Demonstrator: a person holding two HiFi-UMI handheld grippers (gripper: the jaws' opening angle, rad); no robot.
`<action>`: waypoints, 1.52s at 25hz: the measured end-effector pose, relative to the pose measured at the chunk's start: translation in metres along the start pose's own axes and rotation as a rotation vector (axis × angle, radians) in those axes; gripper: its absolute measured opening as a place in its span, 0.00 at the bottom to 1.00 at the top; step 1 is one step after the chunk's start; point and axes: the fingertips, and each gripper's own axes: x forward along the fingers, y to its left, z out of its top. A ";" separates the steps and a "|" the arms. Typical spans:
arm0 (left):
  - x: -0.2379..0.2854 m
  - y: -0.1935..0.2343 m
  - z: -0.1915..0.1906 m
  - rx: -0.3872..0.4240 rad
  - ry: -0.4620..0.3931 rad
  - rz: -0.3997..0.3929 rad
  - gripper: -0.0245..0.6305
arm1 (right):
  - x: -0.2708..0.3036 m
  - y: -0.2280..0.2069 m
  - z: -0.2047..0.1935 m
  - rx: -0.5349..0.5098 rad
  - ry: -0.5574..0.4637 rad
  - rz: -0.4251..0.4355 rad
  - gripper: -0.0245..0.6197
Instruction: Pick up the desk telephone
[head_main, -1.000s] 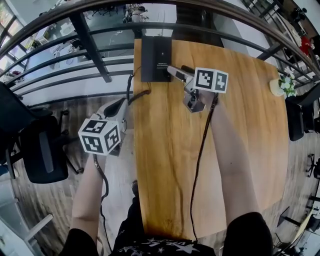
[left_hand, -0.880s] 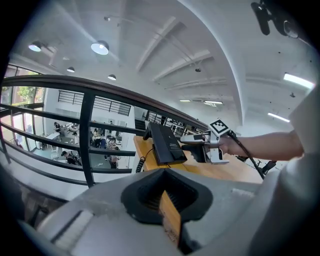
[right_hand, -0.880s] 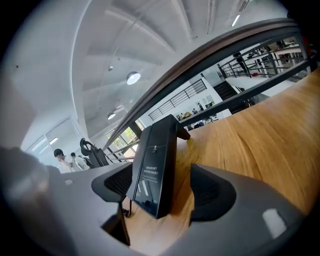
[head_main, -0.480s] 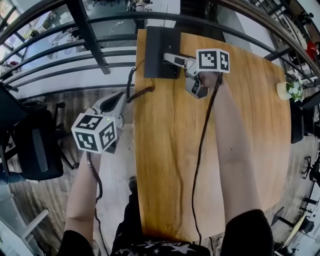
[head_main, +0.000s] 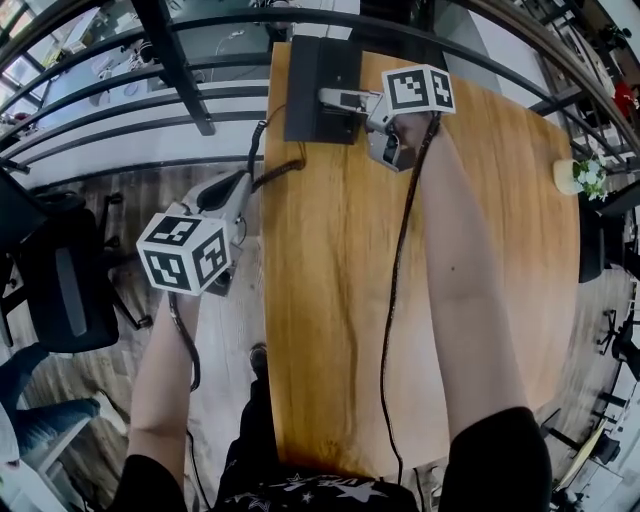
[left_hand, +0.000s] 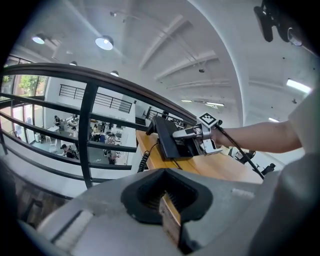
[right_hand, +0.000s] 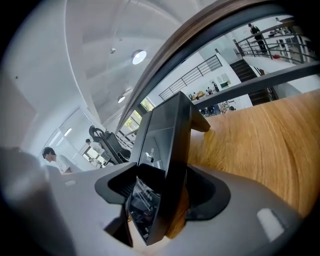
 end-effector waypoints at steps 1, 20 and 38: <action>0.000 0.000 -0.002 -0.010 0.002 0.000 0.04 | 0.000 0.001 0.000 -0.004 0.005 0.006 0.51; -0.006 0.001 -0.008 -0.057 0.014 0.000 0.04 | -0.014 0.016 0.006 0.163 -0.086 0.109 0.33; -0.028 -0.026 -0.017 -0.085 0.040 -0.013 0.04 | -0.049 0.030 -0.051 0.391 -0.349 0.167 0.29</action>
